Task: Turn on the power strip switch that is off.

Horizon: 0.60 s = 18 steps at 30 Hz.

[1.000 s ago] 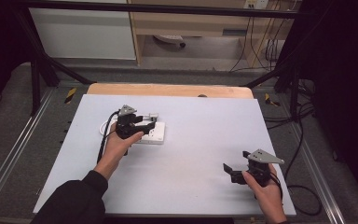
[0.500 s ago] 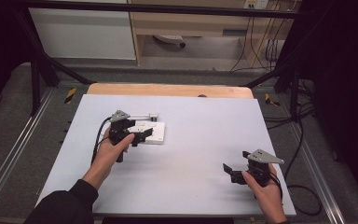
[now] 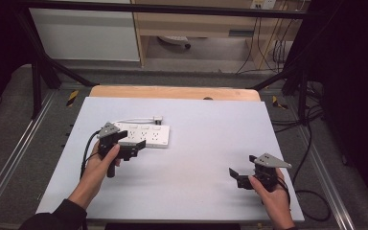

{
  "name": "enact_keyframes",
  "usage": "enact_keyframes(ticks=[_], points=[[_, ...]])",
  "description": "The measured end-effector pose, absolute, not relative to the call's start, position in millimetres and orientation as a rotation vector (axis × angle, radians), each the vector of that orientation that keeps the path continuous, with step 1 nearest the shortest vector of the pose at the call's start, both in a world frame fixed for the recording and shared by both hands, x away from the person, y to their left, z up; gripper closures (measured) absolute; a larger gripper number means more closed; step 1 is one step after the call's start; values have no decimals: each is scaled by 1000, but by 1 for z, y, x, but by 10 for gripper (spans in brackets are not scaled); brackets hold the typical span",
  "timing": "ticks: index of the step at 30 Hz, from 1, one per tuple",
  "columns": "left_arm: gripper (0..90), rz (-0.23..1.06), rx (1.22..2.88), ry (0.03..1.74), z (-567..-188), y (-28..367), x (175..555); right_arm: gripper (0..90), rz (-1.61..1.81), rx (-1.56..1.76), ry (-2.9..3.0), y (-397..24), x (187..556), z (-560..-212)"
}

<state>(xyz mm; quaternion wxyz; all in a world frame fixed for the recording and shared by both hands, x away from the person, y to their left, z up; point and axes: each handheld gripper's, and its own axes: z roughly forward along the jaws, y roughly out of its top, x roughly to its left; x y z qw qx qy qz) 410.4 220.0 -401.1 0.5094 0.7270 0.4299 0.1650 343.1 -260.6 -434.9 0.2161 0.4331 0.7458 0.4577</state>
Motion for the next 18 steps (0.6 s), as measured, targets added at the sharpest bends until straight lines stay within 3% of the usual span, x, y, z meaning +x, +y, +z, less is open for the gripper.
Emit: enact_keyframes(ticks=[18], points=[[82, 441, 1690, 1063, -399, 272, 370, 38, 1265, 1204, 2069, -260, 343, -435]])
